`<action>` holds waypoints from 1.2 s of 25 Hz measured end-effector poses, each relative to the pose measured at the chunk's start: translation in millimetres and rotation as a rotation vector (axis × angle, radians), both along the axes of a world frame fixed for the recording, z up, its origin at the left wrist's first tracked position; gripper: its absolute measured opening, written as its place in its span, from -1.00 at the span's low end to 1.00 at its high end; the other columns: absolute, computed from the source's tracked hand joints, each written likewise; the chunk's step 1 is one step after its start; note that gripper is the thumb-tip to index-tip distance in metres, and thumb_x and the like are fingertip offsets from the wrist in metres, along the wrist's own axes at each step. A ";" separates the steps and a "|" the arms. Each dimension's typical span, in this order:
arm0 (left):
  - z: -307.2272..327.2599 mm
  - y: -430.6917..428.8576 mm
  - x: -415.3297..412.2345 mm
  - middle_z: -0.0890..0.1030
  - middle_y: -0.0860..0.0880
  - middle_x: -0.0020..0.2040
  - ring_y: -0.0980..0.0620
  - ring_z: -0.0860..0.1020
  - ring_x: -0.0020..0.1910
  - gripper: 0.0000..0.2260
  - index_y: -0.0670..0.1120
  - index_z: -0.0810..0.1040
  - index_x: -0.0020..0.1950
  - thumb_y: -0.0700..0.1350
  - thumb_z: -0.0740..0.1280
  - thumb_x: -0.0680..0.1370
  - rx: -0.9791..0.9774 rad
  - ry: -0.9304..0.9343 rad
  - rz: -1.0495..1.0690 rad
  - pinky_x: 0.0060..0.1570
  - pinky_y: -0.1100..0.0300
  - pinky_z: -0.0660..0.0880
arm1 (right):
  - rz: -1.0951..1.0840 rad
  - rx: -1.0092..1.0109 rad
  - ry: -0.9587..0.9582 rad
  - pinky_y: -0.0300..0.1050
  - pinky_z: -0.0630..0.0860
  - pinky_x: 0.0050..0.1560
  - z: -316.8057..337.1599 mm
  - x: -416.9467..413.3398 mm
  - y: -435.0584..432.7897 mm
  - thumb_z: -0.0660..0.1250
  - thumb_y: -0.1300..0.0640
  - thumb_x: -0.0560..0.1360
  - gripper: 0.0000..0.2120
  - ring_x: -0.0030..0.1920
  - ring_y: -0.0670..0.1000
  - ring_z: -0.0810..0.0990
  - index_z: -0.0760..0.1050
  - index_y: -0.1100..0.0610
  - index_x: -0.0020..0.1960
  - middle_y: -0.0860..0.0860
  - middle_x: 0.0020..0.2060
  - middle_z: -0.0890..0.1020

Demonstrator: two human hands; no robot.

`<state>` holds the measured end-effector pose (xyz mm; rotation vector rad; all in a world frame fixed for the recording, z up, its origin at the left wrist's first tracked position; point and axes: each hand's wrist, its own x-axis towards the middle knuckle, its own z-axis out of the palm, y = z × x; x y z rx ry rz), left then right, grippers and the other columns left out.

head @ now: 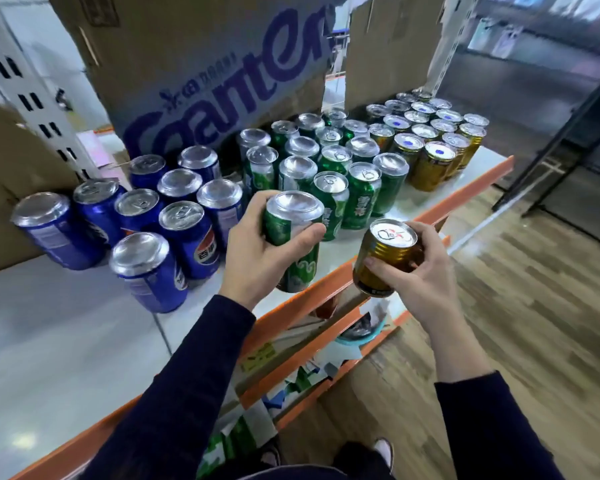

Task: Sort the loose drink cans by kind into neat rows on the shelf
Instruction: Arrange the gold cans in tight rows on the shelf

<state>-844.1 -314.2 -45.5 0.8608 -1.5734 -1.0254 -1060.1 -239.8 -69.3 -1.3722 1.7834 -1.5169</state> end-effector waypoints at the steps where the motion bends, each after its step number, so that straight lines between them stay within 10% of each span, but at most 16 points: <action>1: -1.5 -3.7 -10.1 0.65 0.14 -0.08 0.13 0.62 -0.07 -0.60 0.04 0.50 0.07 0.15 0.51 0.34 0.002 -0.007 0.017 -0.09 0.24 0.54 | 0.013 -0.001 0.001 -0.29 0.53 -0.04 -0.9 -12.3 -6.7 0.55 -0.21 0.11 -0.33 0.00 -0.19 0.60 0.44 -0.11 0.16 -0.18 0.00 0.62; 8: -8.1 -3.5 -79.7 0.62 0.26 -0.11 0.26 0.59 -0.12 -0.53 0.12 0.46 0.03 0.31 0.47 0.27 0.014 -0.195 0.423 -0.19 0.31 0.53 | 0.350 0.020 0.061 -0.45 0.47 -0.12 2.2 -101.7 -60.6 0.60 -0.07 0.18 -0.43 -0.04 -0.24 0.60 0.44 -0.15 0.12 -0.24 -0.03 0.61; 13: -18.0 7.3 -108.7 0.55 0.11 0.02 -0.01 0.42 0.08 -0.40 0.07 0.43 0.19 0.34 0.45 0.28 -0.015 -0.537 0.841 -0.08 0.18 0.35 | 0.568 0.044 0.118 -0.42 0.47 -0.09 1.4 -141.4 -83.4 0.62 0.01 0.21 -0.41 -0.02 -0.21 0.59 0.44 -0.06 0.16 -0.16 0.00 0.62; 17: -18.6 1.9 -112.5 0.55 0.07 0.08 0.03 0.49 0.07 -0.49 -0.02 0.43 0.18 0.17 0.49 0.36 -0.012 -0.454 1.049 0.00 0.12 0.42 | 0.678 0.075 0.128 -0.43 0.47 -0.08 0.1 -153.9 -92.0 0.62 0.02 0.22 -0.43 0.00 -0.23 0.58 0.43 -0.12 0.14 -0.17 0.03 0.60; 30: -33.7 -28.0 -108.6 0.34 -0.08 0.40 -0.01 0.34 0.35 -0.41 -0.11 0.27 0.48 0.14 0.30 0.55 0.081 -0.484 0.987 0.18 0.28 0.23 | 0.676 0.089 0.050 -0.25 0.54 0.00 -3.4 -155.3 -101.8 0.61 0.14 0.25 -0.42 0.01 -0.18 0.60 0.42 -0.01 0.17 -0.12 0.03 0.60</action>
